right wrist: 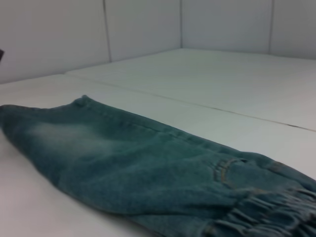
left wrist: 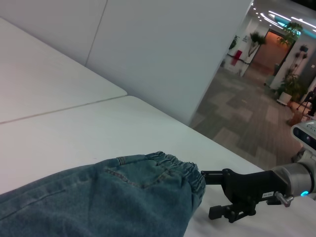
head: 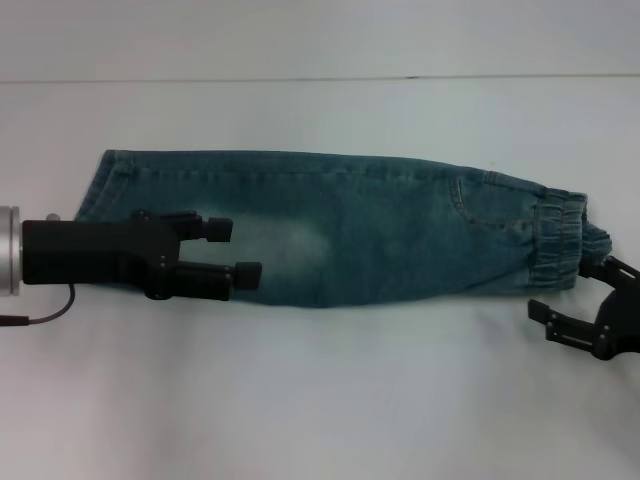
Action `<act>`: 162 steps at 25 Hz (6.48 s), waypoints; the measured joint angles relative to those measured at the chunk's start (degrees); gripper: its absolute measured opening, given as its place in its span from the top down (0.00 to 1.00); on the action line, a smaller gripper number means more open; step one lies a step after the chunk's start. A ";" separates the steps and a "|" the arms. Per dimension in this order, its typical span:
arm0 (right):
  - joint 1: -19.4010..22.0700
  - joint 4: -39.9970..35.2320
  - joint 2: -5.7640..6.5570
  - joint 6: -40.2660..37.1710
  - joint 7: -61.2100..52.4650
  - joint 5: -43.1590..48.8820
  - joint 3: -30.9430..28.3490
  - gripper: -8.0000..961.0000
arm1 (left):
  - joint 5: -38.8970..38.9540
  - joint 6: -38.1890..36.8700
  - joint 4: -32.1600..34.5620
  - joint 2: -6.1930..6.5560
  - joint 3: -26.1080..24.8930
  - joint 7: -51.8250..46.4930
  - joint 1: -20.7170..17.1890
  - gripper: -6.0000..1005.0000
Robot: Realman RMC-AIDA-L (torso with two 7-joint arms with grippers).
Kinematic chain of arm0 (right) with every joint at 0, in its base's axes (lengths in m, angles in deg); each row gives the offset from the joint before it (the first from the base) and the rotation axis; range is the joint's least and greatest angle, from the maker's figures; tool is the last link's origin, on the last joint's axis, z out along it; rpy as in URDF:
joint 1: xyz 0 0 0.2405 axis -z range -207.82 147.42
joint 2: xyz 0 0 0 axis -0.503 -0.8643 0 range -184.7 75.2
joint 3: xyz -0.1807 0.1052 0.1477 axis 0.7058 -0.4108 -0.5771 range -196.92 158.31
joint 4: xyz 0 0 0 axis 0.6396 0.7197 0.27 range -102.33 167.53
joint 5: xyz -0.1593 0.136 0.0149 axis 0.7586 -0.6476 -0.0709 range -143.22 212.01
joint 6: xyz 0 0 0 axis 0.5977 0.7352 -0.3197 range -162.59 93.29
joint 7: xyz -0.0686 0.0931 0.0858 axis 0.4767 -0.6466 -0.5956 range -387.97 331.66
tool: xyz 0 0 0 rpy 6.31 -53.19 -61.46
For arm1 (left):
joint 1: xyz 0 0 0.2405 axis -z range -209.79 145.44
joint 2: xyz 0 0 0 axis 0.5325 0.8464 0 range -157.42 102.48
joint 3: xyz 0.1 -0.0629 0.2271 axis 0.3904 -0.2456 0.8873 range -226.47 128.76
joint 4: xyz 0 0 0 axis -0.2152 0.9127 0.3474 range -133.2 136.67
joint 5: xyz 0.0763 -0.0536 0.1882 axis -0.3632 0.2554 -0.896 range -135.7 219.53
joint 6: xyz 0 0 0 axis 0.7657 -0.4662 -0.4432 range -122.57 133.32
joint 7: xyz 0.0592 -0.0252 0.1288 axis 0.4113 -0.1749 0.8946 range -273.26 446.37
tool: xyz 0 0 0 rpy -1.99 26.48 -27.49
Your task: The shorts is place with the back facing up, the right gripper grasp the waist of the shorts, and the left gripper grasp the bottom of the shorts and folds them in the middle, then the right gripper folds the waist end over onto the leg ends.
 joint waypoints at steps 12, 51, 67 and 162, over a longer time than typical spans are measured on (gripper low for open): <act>-1.78 -0.20 0.05 2.31 0.61 2.08 4.20 0.14 | 0.00 0.39 0.00 -0.59 0.08 0.29 0.10 0.07; 1.94 -14.37 -0.46 -9.04 -4.31 2.39 4.17 0.94 | 8.12 25.97 -28.03 -4.72 2.79 22.53 10.15 0.53; -1.95 -25.14 -0.15 -14.08 -16.27 -0.71 4.03 0.94 | 20.24 42.27 -50.36 -4.81 2.11 35.61 18.68 0.98; 2.67 -16.31 0.05 -2.12 -12.21 -25.24 50.24 0.04 | -12.21 -3.81 -17.75 -1.93 -27.14 33.30 -12.69 0.65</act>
